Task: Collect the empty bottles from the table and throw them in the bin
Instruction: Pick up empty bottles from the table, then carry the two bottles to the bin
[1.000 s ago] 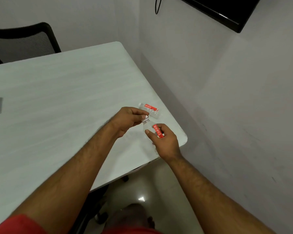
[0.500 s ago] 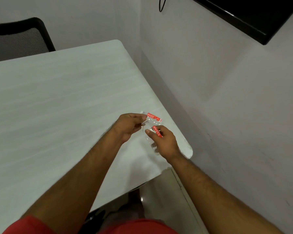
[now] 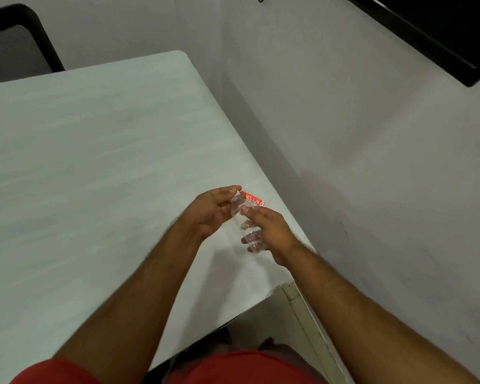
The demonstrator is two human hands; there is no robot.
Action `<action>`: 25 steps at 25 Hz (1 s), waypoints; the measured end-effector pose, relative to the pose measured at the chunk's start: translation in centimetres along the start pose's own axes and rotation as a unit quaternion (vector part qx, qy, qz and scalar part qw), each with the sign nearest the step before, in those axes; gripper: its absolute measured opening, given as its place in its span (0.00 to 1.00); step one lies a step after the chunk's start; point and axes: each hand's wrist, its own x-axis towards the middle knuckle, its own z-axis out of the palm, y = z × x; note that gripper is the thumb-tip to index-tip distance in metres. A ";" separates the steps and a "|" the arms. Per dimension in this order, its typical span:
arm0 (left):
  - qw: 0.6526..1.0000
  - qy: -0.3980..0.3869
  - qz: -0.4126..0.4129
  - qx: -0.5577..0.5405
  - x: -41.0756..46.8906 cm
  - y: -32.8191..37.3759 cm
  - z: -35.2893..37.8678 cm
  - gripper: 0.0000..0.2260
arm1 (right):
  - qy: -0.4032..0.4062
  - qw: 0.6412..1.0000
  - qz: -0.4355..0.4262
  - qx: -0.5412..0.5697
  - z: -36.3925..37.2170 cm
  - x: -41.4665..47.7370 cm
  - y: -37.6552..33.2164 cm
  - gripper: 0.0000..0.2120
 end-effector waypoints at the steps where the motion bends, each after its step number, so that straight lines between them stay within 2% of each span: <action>1: 1.000 -0.015 0.003 0.005 0.2 0.0 0.0 0.08 | -0.032 0.999 0.030 0.025 -0.6 0.0 -0.1 0.17; 3: 1.000 -0.027 0.000 0.009 0.6 -0.4 0.5 0.08 | -0.067 0.995 0.064 0.049 -1.5 0.2 0.3 0.21; 5: 1.000 -0.005 -0.010 0.005 1.2 -1.7 1.7 0.09 | -0.050 0.994 0.083 0.056 -2.1 0.6 1.2 0.22; 7: 0.997 0.072 -0.015 0.032 2.0 -3.0 3.0 0.07 | 0.009 0.995 0.094 0.034 -2.3 0.8 2.1 0.23; 9: 0.979 0.174 0.000 0.102 3.8 -4.2 3.3 0.05 | 0.081 0.993 0.091 0.002 -2.7 1.4 2.7 0.23; 12: 0.920 0.252 0.034 0.298 6.8 -5.3 3.4 0.13 | 0.159 0.984 0.078 -0.010 -3.5 2.3 3.2 0.23; 13: 0.909 0.266 0.022 0.318 7.5 -5.5 3.6 0.19 | 0.167 0.983 0.072 -0.017 -3.6 2.6 3.2 0.23; 16: 0.918 0.301 -0.069 0.247 9.1 -5.3 4.0 0.34 | 0.172 0.981 0.080 -0.038 -3.6 3.8 3.7 0.25; 18: 0.903 0.318 -0.100 0.270 10.5 -5.1 3.5 0.39 | 0.165 0.981 0.094 -0.041 -3.7 4.3 4.1 0.25; 19: 0.891 0.315 -0.097 0.311 11.1 -5.2 3.0 0.40 | 0.163 0.981 0.095 -0.042 -3.9 4.4 4.3 0.25; 22: 0.862 0.309 -0.063 0.396 12.0 -5.8 2.4 0.34 | 0.148 0.985 0.086 -0.038 -4.9 4.3 4.5 0.24; 25: 0.879 0.302 -0.037 0.366 9.5 -6.8 3.1 0.28 | 0.118 0.990 0.067 -0.033 -5.9 3.2 4.6 0.23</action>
